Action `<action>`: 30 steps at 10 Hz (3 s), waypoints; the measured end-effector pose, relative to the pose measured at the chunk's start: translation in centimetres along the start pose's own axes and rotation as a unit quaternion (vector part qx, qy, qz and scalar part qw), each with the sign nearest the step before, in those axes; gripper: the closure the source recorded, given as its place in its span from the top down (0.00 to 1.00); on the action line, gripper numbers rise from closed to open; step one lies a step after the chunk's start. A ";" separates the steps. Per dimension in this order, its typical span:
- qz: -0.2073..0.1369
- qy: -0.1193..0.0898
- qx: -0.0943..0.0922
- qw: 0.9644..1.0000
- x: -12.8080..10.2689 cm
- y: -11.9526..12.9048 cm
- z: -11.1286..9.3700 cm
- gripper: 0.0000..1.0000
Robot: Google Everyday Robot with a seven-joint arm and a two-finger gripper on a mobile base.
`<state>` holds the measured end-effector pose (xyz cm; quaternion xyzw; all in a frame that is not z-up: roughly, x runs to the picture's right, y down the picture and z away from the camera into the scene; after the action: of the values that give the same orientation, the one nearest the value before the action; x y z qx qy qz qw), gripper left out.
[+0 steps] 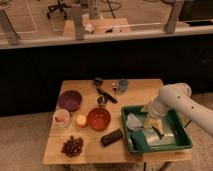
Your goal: Wipe red bowl with towel
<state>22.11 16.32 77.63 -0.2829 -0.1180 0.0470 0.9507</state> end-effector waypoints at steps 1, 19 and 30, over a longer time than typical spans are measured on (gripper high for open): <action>0.000 0.004 0.002 1.000 0.0 -0.2 0.2 0.49; -0.020 0.012 -0.012 1.000 -1.3 -1.0 7.2 0.64; -0.015 0.030 -0.023 0.999 -1.2 -0.7 9.2 0.03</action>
<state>18.65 20.41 85.23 -0.3045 -0.0950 0.0214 0.9475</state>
